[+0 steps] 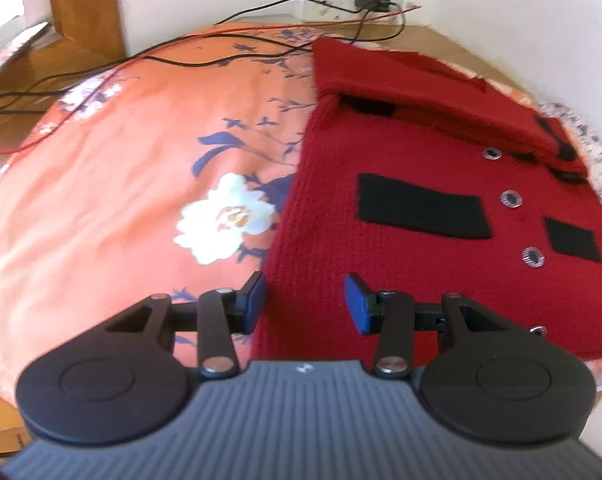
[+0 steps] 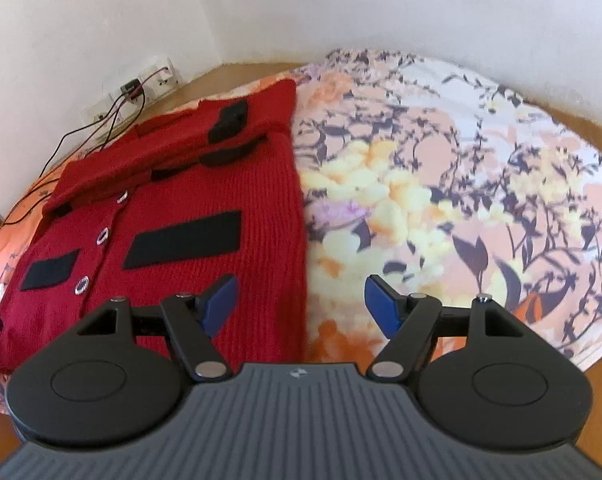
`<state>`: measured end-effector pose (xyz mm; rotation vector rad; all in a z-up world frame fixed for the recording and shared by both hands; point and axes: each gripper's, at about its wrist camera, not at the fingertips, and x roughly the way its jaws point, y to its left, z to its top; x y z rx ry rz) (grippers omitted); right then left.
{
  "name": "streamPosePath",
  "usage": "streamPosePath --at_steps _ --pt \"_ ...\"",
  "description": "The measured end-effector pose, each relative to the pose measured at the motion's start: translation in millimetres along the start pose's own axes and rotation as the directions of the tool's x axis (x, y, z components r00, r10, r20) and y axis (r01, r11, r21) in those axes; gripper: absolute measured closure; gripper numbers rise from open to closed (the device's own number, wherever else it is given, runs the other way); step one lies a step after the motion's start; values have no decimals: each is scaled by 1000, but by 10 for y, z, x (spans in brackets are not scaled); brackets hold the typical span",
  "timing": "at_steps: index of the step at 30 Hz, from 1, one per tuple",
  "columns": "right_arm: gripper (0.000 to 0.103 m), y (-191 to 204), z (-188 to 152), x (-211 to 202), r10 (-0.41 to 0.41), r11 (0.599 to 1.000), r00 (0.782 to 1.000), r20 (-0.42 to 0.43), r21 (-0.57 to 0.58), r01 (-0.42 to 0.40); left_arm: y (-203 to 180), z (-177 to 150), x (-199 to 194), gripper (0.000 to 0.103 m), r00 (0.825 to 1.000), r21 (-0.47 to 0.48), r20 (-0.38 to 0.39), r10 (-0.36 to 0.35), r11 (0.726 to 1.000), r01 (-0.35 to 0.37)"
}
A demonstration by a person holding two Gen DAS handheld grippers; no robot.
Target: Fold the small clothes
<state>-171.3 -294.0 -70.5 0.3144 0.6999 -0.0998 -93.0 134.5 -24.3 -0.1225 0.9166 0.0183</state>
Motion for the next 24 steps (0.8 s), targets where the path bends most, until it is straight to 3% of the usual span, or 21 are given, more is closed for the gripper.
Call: streamPosePath --at_steps 3,11,18,24 --pt "27 -7 -51 36 26 1000 999 -24 1 -26 24 -53 50 58 1000 -23 -22 -6 1000 6" --pt "27 66 -96 134 75 997 996 -51 -5 -76 106 -93 40 58 998 -86 5 -64 994 64" --pt "27 64 -54 160 146 989 988 -47 26 -145 54 -114 39 58 995 -40 13 -99 994 99" --pt "27 83 -55 205 177 984 983 -52 30 -176 106 -112 65 58 993 -66 14 -117 991 118"
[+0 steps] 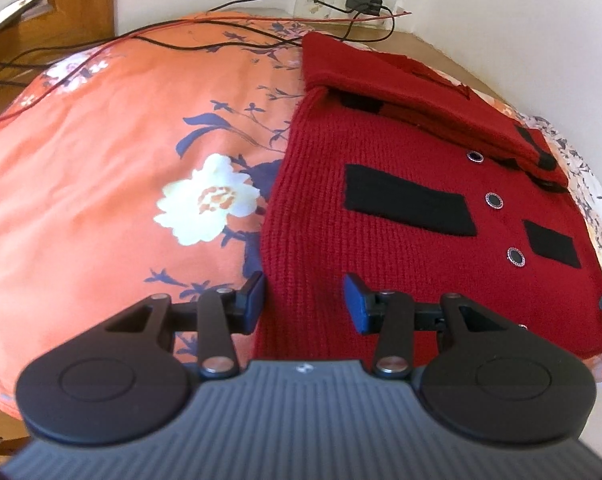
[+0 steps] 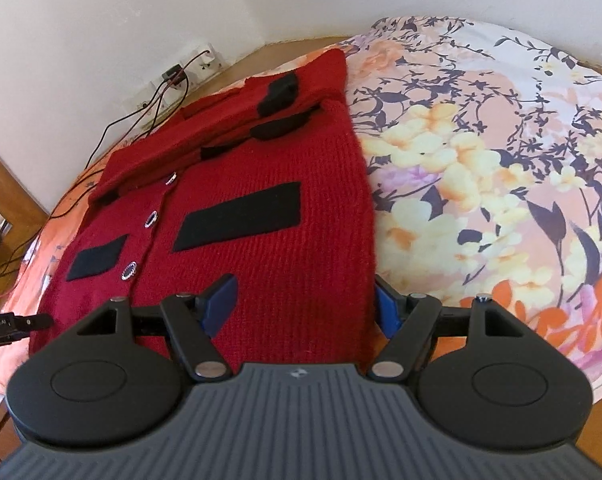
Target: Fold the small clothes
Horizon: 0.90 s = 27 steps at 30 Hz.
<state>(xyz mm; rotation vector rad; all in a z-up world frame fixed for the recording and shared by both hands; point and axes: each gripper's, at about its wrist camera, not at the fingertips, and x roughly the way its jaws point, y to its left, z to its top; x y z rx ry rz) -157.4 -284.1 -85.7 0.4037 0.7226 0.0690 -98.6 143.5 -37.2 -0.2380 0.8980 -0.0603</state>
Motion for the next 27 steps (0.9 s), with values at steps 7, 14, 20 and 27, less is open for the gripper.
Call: streamPosePath --at_steps 7,14,20,27 --pt "32 34 -1 63 28 1000 1000 6 1 -28 -54 60 37 59 1000 -2 7 5 1000 -5" --pt "77 37 23 127 19 1000 1000 4 19 -19 -121 87 145 81 993 -44 -41 -112 993 110" --pt "94 -102 142 36 64 991 995 72 113 -72 -157 187 64 87 989 -48 6 -147 988 147" --pt "95 -131 481 -62 100 978 975 197 161 -133 -234 504 -104 88 974 -46 132 -184 980 191"
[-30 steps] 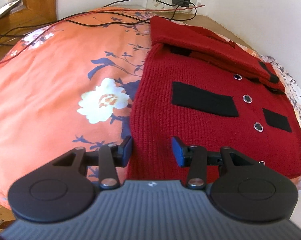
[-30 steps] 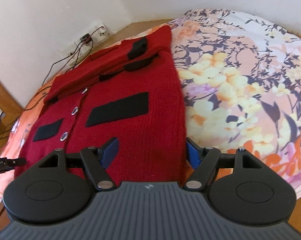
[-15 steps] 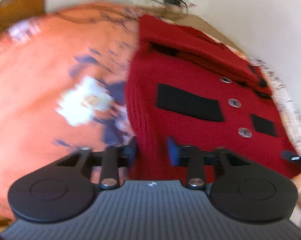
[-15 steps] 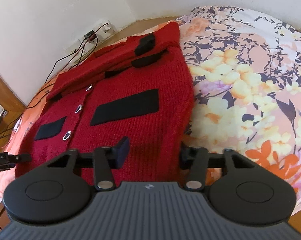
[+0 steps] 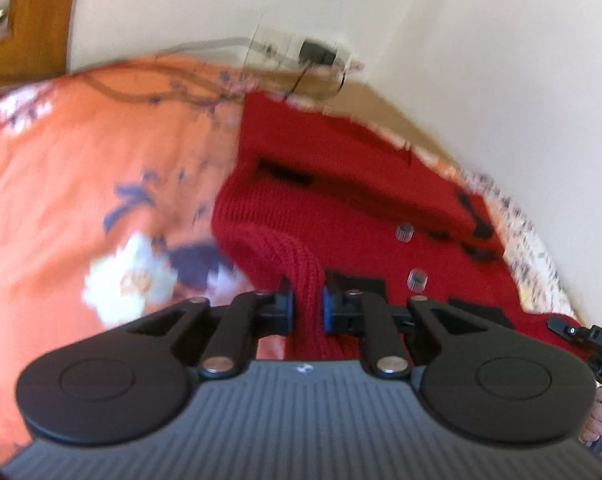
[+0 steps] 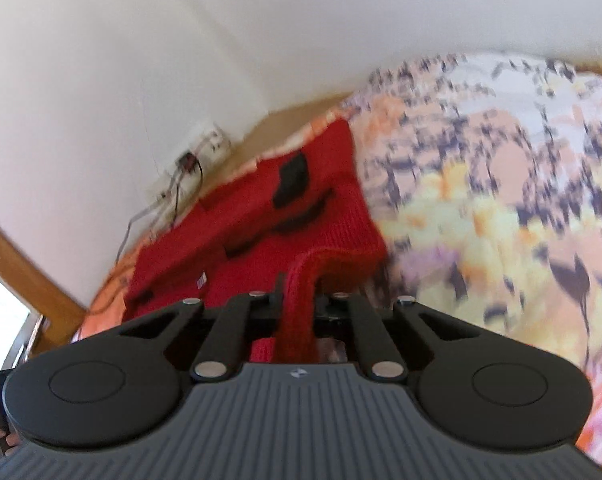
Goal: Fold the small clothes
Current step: 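Grasp the hem with the left tool while the right tool grasps the hem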
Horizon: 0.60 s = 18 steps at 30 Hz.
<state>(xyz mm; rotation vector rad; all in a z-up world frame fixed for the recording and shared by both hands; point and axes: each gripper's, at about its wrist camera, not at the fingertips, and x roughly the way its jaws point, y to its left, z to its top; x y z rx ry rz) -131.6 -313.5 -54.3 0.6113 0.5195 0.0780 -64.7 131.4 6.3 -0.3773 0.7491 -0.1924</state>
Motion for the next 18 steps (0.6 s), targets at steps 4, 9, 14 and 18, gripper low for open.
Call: streamPosePath --at_steps 4,9,14,18 --pt "95 142 252 125 -5 999 999 43 -37 7 -58 251 56 88 998 12 58 29 999 -29" --pt "95 293 507 388 -13 998 997 71 -65 17 -97 507 293 88 994 23 91 51 998 -53" --pt "95 361 721 634 -28 998 996 90 -61 34 -85 690 445 88 993 12 107 47 999 -49" --pt "95 422 870 763 -45 997 992 117 -63 53 -67 856 471 88 990 4 134 33 999 -34"
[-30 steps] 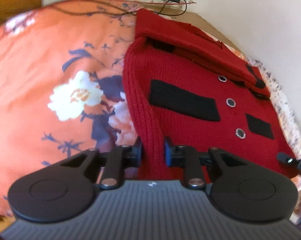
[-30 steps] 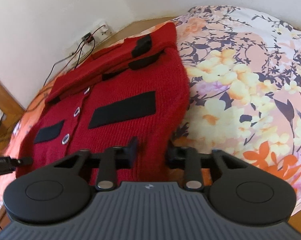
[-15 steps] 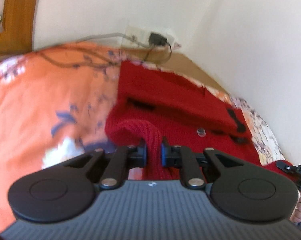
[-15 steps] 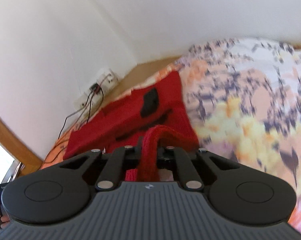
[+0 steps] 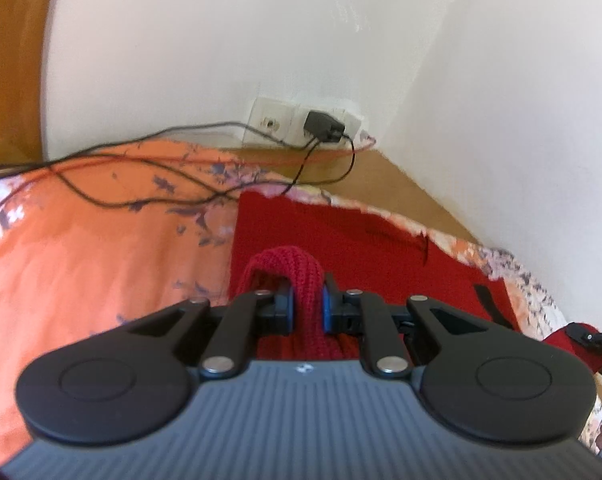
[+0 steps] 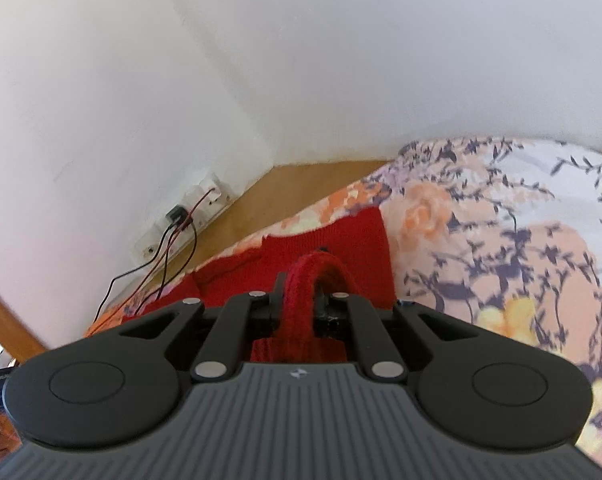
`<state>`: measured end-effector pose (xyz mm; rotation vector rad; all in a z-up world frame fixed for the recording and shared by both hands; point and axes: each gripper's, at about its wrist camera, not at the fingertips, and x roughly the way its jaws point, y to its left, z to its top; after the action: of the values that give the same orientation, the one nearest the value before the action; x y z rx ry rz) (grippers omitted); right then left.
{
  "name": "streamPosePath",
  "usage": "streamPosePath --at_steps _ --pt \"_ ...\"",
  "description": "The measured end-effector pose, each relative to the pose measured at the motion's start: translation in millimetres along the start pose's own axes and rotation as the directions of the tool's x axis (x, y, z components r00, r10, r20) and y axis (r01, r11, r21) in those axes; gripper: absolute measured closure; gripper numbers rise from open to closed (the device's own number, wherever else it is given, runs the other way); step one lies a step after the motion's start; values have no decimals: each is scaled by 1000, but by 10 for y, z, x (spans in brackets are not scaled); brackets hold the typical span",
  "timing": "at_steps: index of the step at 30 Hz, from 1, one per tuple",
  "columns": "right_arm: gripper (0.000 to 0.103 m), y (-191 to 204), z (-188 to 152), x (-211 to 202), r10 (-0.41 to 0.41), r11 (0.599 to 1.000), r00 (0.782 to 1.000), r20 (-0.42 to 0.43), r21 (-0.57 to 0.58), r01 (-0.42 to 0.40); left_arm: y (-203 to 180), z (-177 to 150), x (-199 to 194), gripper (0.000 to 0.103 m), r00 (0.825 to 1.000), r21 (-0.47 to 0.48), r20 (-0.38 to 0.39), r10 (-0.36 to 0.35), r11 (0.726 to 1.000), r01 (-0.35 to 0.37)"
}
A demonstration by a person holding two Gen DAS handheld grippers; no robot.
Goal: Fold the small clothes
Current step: 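Grasp the hem with the left tool while the right tool grasps the hem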
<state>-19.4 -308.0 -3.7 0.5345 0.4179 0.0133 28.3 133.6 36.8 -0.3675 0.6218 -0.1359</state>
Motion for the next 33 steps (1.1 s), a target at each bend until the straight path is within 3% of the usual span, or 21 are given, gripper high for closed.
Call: streamPosePath --at_steps 11,17,25,33 --pt "95 168 307 270 -61 998 991 119 21 58 157 419 351 88 999 -7 35 -36 999 36" --pt "95 260 506 503 -77 997 990 116 4 77 88 611 549 88 998 -8 53 -33 999 34" --pt "95 75 679 1154 -108 994 994 16 19 107 -4 669 1080 88 998 2 7 63 998 -63" --pt "94 -259 488 1806 -172 983 978 -115 41 177 118 508 1664 86 984 16 -84 159 987 -158"
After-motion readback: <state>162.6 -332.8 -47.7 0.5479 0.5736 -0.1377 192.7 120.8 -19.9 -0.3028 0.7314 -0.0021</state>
